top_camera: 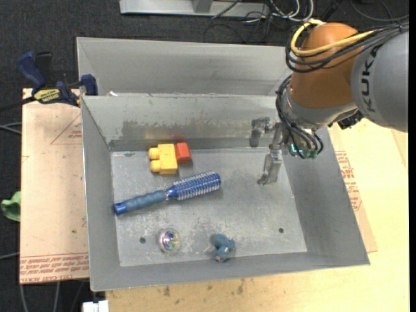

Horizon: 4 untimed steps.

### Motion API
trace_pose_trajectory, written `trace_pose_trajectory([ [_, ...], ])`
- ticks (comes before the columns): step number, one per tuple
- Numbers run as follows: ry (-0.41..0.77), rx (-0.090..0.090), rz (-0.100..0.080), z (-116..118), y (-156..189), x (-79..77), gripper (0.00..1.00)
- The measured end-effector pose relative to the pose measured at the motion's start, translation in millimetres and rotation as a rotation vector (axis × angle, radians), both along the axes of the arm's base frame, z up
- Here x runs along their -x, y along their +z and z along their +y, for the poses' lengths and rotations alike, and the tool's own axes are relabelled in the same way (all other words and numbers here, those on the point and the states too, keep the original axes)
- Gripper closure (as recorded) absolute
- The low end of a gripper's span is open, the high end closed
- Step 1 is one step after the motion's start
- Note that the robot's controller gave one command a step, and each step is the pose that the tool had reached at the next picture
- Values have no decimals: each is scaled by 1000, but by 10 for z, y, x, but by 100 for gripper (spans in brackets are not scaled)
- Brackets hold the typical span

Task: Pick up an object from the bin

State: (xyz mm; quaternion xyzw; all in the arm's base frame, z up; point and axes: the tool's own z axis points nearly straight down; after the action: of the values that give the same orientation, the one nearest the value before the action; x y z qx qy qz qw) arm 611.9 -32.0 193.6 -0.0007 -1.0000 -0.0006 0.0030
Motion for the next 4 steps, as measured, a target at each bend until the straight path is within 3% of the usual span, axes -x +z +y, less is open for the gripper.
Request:
trace_pose_trajectory([
  [1,-209,-2,-2,767,-697,-151,0],
  [2,-100,1,-2,815,-1260,156,0],
  [3,-100,3,-6,803,-1243,143,100],
  [4,-107,1,-10,761,-1241,-164,100],
])
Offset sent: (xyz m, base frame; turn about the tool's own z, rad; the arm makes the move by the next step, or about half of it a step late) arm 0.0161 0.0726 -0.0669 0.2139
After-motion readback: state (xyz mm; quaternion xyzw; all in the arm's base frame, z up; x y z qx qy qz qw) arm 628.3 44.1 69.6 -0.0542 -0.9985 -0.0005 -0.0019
